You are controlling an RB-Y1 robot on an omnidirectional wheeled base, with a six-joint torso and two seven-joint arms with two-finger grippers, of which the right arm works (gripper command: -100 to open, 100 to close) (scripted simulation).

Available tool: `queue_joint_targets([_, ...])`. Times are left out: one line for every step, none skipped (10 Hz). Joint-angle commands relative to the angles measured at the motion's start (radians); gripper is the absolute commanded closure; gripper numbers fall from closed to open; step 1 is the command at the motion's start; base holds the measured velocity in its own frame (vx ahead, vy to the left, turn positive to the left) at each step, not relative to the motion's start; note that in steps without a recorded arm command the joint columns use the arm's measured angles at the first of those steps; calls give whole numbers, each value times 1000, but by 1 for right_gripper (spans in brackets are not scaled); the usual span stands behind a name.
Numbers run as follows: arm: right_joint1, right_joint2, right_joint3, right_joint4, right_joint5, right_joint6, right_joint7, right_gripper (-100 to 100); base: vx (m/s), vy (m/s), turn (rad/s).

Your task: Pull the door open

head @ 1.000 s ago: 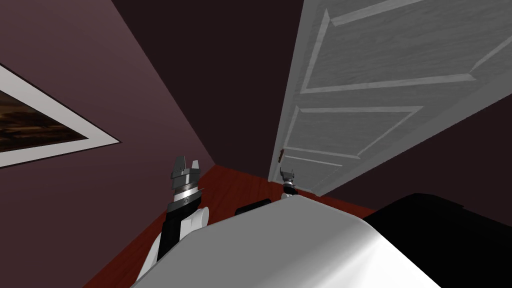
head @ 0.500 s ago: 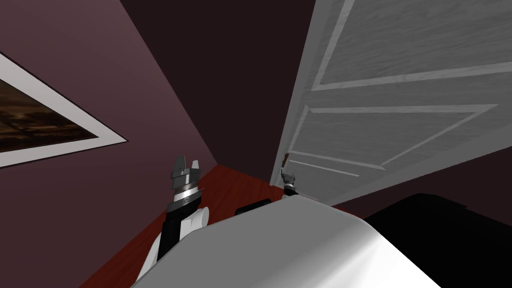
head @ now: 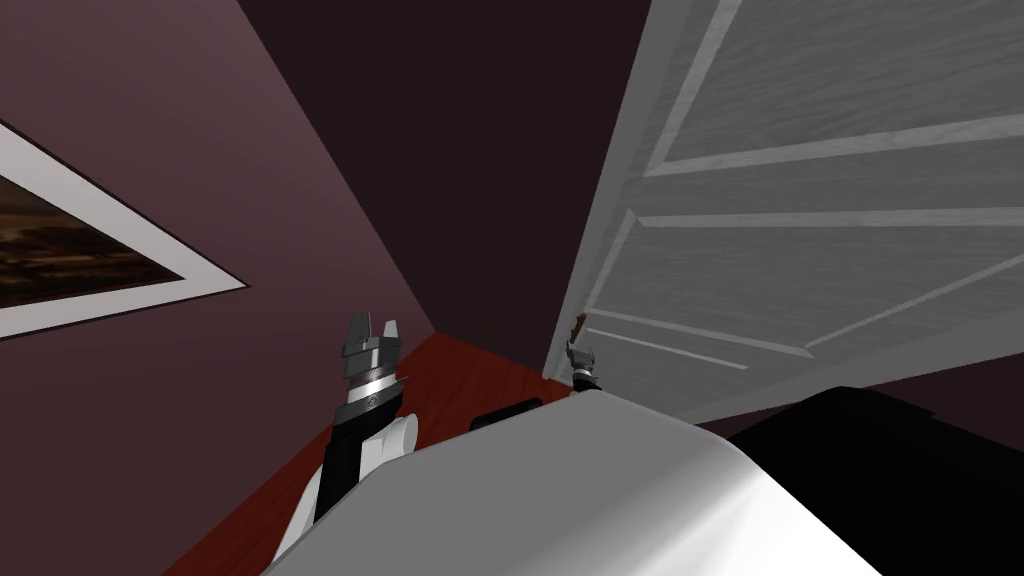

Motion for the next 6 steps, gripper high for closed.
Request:
queue_joint_targets([5, -22, -1, 12, -1, -1, -29, -100, 96, 15, 10])
queue_joint_targets([6, -35, -1, 20, -2, -3, -46, -100, 80, 0, 6])
queue_joint_targets([8, -48, -1, 29, -2, -4, -64, -100, 85, 2, 14])
queue_joint_targets([10, -62, -2, 38, -3, -5, -82, -100, 93, 5, 10])
queue_joint_targets([12, -76, -2, 47, -4, -6, -101, -100, 103, -3, 10])
queue_joint_targets([14, -90, -3, 56, -4, -7, -119, -100, 86, -3, 14])
